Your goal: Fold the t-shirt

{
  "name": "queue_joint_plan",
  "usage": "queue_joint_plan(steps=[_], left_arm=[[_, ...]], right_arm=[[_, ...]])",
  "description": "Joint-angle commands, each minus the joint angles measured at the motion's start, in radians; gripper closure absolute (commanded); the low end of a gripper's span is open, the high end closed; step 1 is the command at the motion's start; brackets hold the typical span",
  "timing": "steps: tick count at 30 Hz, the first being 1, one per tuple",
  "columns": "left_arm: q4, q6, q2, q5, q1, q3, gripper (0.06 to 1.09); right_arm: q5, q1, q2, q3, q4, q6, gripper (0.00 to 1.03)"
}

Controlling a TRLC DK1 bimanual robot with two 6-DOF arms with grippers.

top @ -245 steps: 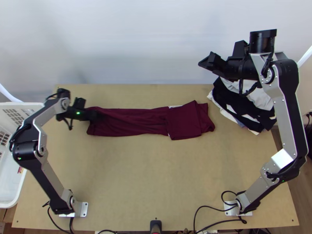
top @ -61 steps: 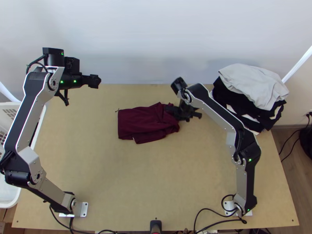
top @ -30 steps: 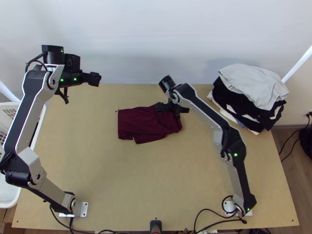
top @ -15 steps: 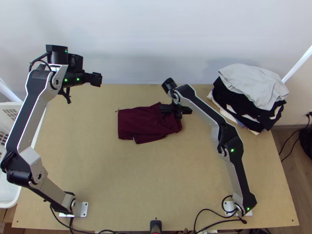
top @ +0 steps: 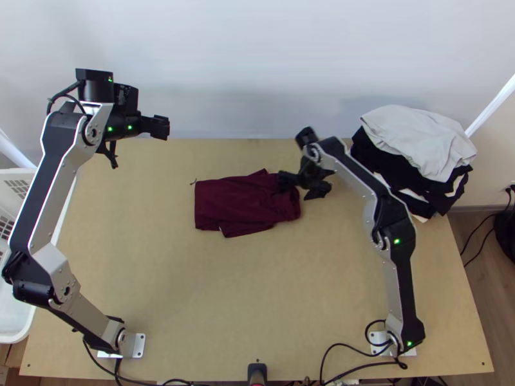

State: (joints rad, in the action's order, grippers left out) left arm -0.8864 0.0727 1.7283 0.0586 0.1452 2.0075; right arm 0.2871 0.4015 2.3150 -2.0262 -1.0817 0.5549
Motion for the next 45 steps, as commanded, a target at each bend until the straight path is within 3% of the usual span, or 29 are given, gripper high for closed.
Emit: queue_joint_plan(steps=[1, 8, 14, 25, 29, 33, 34, 45], left_arm=[[-0.019, 0.013, 0.013, -0.014, 0.005, 0.036, 0.09], [-0.045, 0.015, 0.011, -0.019, 0.005, 0.073, 0.09], [-0.086, 0.022, 0.01, -0.026, -0.002, 0.117, 0.09], [-0.105, 0.038, -0.003, -0.051, -0.018, 0.131, 0.09], [-0.109, 0.038, -0.003, -0.077, -0.012, 0.131, 0.09], [-0.112, 0.036, -0.007, -0.078, -0.012, 0.131, 0.09], [-0.112, 0.036, -0.007, -0.08, -0.013, 0.131, 0.09], [-0.114, 0.01, -0.022, -0.08, -0.013, 0.129, 0.09]], right_arm=[[0.098, -0.035, -0.009, 0.035, -0.001, 0.014, 0.03], [0.287, -0.05, 0.029, 0.044, 0.085, 0.013, 0.03], [0.33, -0.003, 0.06, 0.038, 0.18, 0.019, 0.03], [0.366, 0.137, 0.136, -0.025, 0.181, 0.03, 0.05], [0.363, 0.14, 0.129, -0.04, 0.195, 0.031, 0.26], [0.325, 0.122, 0.037, -0.006, 0.253, 0.031, 0.91], [0.308, 0.117, 0.004, 0.004, 0.269, 0.031, 1.0], [0.305, 0.053, -0.393, 0.064, 0.305, 0.051, 1.0]])
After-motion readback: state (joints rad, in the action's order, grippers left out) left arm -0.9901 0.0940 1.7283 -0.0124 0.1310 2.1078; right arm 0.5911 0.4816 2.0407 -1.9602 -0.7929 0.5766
